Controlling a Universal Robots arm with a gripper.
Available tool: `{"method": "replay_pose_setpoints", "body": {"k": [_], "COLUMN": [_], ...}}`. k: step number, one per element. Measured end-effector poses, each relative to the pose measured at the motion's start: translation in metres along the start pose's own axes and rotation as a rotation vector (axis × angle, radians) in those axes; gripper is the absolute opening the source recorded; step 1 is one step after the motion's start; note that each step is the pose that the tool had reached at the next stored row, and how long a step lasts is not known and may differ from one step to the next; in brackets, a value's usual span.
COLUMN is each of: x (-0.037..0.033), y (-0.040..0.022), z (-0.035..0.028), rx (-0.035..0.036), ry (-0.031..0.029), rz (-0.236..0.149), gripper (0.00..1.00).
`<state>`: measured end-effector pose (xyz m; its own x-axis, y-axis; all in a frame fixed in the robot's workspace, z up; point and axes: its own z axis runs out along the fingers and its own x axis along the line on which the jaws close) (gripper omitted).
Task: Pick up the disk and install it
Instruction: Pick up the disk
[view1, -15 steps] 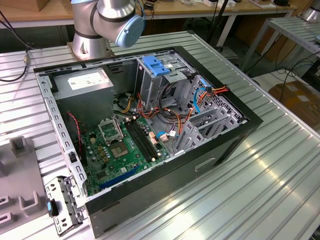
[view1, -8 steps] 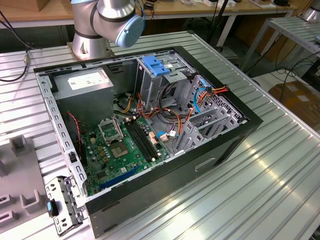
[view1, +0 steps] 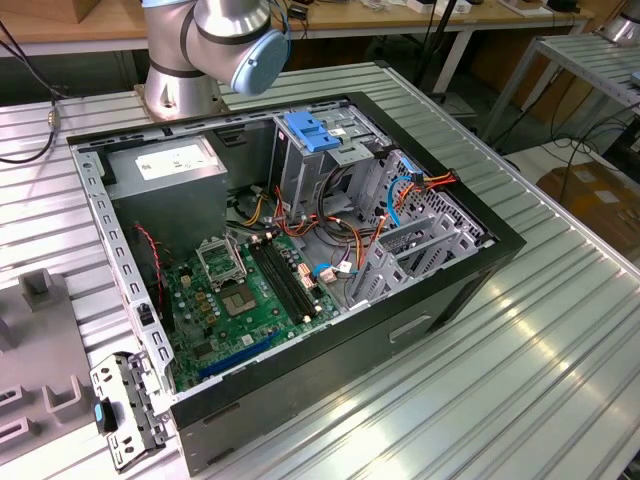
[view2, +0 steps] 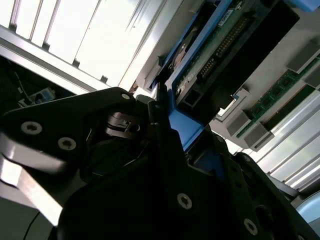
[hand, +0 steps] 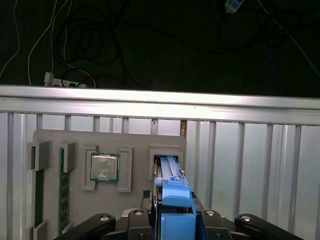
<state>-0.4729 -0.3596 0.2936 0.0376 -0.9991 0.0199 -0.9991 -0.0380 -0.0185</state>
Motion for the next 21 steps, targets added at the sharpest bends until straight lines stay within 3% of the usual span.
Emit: {"method": "replay_pose_setpoints", "body": {"k": [3,15,21], "x": [0.0001,0.0,0.0001], "y": [0.0,-0.0001,-0.0002], "z": [0.0,0.0,-0.0033], "rx": [-0.0004,-0.0004,-0.0005], "ry": [0.0009,0.001,0.001], "rz": [0.017,0.026,0.026], "gripper": [0.38,0.37,0.37]}}
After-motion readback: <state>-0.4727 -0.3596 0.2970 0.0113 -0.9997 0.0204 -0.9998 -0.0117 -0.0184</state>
